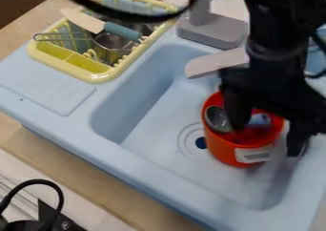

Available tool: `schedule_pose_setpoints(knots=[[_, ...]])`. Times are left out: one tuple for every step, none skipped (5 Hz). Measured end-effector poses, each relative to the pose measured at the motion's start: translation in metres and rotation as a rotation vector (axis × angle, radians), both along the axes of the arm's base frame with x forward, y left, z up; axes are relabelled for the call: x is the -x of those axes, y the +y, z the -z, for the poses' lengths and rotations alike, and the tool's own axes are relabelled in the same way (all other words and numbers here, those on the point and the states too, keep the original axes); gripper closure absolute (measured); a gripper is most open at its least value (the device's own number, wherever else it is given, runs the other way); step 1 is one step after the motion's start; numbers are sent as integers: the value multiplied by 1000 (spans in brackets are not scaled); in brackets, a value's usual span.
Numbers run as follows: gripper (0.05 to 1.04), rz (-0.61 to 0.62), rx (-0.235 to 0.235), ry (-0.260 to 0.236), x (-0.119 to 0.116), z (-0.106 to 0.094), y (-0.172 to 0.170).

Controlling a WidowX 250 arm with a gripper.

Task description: Place bowl and spoon in the sink

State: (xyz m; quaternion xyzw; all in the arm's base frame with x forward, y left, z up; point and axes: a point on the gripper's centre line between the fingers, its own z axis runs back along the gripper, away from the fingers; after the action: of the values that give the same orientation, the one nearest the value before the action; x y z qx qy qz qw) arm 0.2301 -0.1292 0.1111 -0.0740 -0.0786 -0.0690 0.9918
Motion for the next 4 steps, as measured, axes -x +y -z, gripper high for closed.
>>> schedule_pose_setpoints(knots=[[90,1,-20,-38,6,-17,7],[90,31,-61,-49,8,-32,14],[90,87,-148,33,18,-42,27],[90,20,-240,57,31,-42,55]])
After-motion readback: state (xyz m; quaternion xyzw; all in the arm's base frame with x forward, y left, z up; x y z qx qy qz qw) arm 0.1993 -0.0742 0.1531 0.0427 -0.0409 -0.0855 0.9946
